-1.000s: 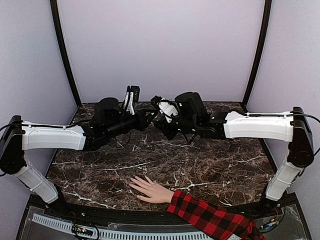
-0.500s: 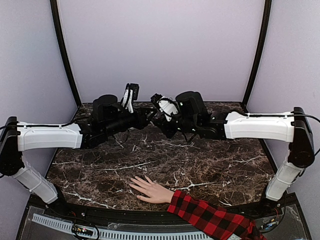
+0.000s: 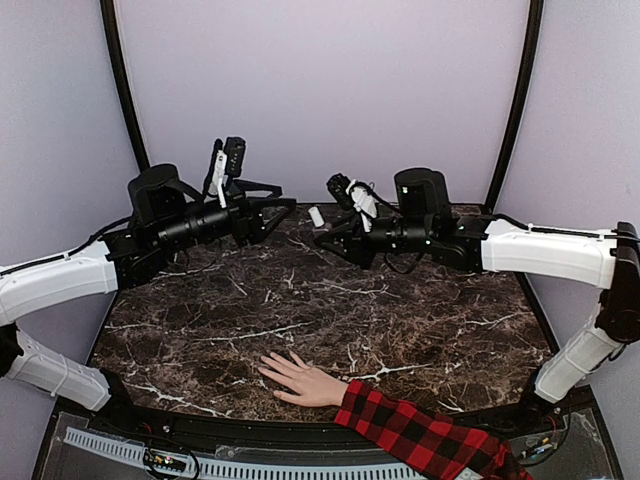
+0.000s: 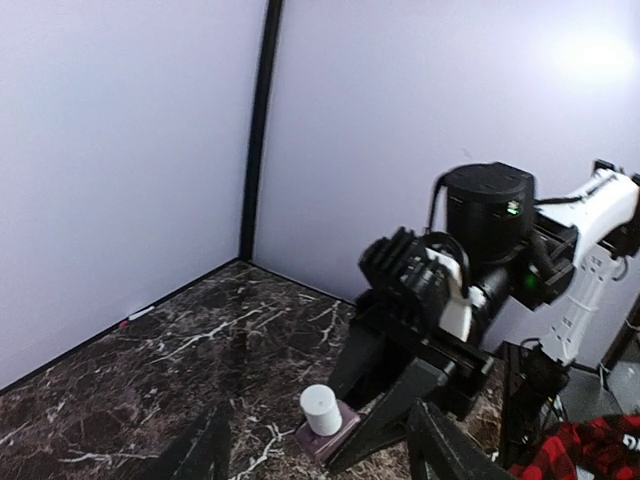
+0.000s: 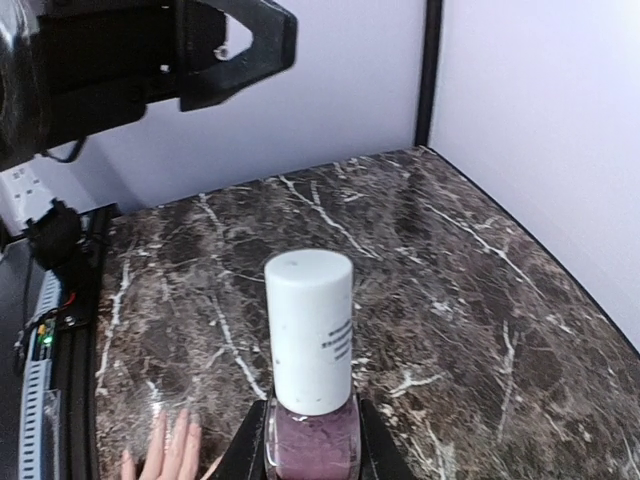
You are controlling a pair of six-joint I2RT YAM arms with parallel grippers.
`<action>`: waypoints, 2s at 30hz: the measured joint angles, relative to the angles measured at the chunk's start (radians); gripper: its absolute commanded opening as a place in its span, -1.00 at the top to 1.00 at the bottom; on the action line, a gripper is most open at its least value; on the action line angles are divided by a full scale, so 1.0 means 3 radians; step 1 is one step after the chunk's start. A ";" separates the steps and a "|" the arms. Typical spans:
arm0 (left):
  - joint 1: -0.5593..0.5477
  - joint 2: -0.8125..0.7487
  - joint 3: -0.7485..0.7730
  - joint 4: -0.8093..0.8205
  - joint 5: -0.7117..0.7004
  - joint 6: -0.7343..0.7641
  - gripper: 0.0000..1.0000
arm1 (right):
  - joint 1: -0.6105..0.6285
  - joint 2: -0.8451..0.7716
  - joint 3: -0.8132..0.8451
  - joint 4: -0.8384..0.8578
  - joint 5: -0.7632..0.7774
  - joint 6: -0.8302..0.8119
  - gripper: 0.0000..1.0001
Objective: Paint the nails
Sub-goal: Unscrew the cap of the nail polish bottle.
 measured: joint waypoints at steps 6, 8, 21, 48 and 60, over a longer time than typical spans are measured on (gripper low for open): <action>0.0008 0.0000 0.0000 -0.0125 0.0979 0.0318 -0.23 | -0.0029 -0.0006 0.0005 -0.0072 -0.1030 -0.0094 1.00; 0.0006 0.0006 0.0000 -0.0155 0.1273 0.0402 -0.21 | -0.0029 -0.0006 0.0023 -0.0114 -0.1321 -0.0117 1.00; 0.0008 0.0170 0.0000 0.0018 0.2187 0.0561 0.03 | -0.0020 0.0207 0.0383 -0.0418 -0.2347 -0.0192 1.00; 0.0022 0.0340 0.0000 0.0422 0.2190 0.0341 1.00 | -0.0015 0.0230 0.0342 -0.0356 -0.2255 -0.0070 1.00; 0.0028 0.0313 0.0000 0.0390 0.1330 0.0334 1.00 | -0.0033 0.0097 0.0229 -0.0113 -0.1314 0.0261 1.00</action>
